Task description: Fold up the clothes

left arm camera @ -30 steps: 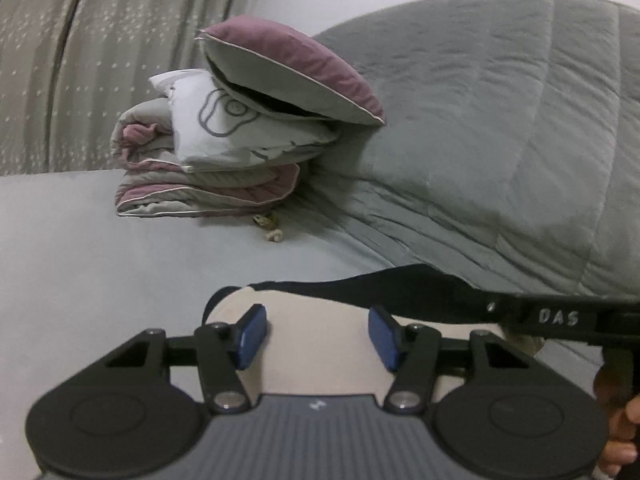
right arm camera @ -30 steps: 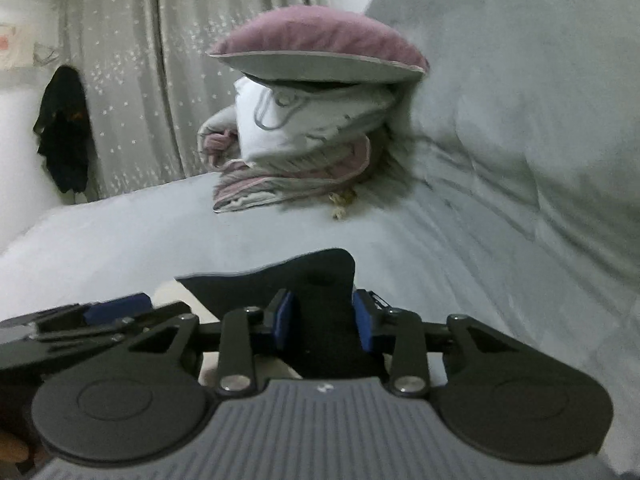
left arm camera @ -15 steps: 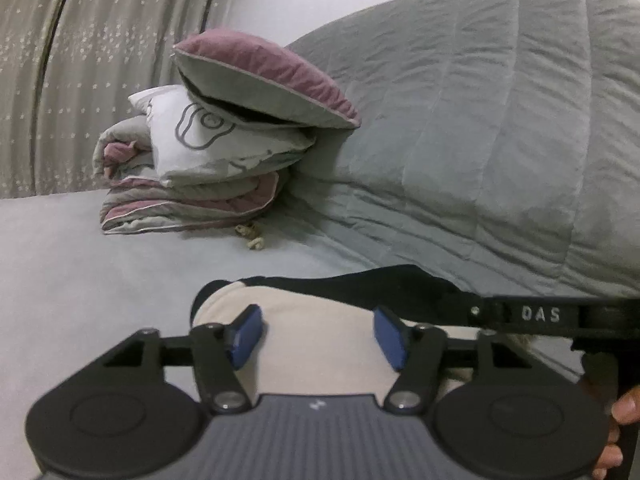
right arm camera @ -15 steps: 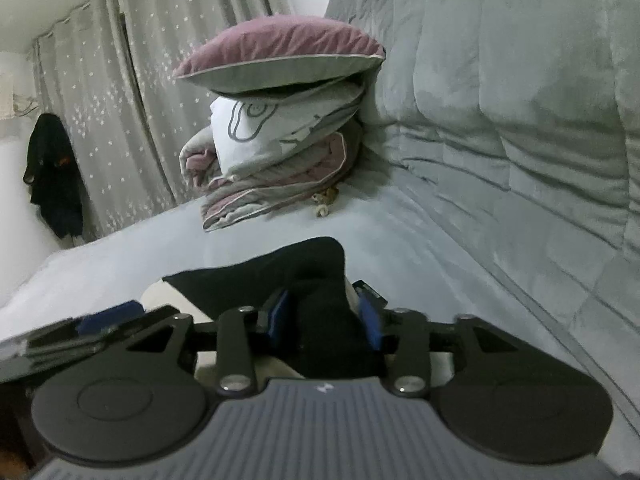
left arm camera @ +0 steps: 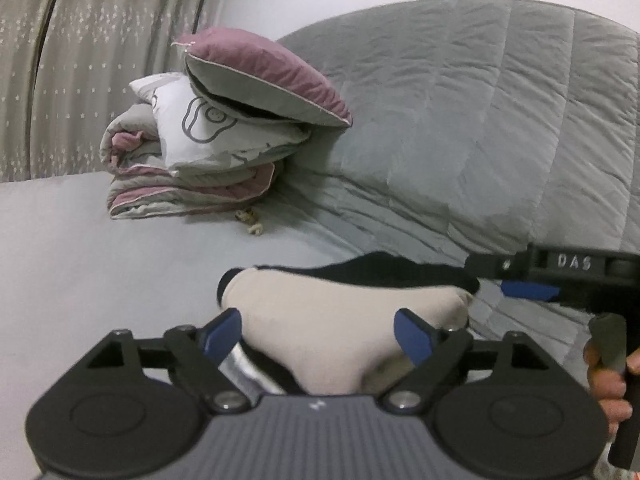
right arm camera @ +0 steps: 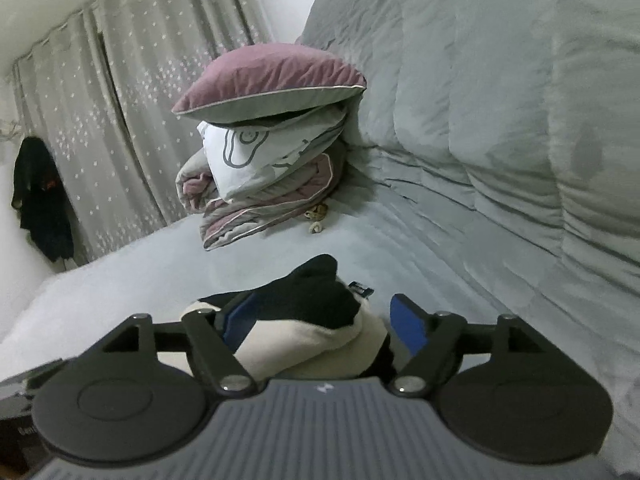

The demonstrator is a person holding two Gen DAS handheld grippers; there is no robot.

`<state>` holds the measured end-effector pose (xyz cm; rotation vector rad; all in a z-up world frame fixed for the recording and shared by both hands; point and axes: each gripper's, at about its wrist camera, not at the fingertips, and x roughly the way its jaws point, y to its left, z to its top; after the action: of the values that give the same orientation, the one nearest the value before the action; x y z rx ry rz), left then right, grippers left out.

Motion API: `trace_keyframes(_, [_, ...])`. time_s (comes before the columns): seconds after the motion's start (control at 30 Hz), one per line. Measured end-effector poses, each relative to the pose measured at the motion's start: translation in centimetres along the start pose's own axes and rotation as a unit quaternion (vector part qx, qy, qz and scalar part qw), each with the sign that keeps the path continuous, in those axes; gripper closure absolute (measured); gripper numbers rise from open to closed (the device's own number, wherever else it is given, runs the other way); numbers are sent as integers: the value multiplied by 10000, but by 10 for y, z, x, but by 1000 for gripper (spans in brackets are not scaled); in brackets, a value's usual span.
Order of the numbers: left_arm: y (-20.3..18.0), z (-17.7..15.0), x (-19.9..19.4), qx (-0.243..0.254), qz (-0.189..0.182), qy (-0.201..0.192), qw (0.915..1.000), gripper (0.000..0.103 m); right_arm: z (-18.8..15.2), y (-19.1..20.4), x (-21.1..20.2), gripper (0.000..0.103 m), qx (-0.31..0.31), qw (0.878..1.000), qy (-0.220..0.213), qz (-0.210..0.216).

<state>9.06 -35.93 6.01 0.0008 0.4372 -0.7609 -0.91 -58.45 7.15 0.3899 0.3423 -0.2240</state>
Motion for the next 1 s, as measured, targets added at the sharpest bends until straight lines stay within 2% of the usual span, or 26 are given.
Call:
trace_keyframes(0.17, [-1, -5, -26, -62, 140, 328, 9993, 6, -4, 21, -24, 20, 32, 9999, 91, -125])
trace_keyframes(0.57, [-3, -22, -82, -237, 463, 1034, 9933, 1, -39, 55, -82, 7, 482, 9978, 326, -333])
trace_keyframes(0.77, [-4, -36, -102, -313, 613, 1315, 9889, 1, -60, 70, -107, 0, 403, 9966, 336, -636])
trace_keyframes(0.9, [-4, -45, -111, -327, 739, 1499, 9854, 1, -76, 80, -116, 0, 323, 9927, 407, -1087])
trace_keyframes(1.0, [-5, -51, -117, -222, 866, 1535, 9841, 1, -87, 87, -120, 0, 86, 9914, 409, -1243])
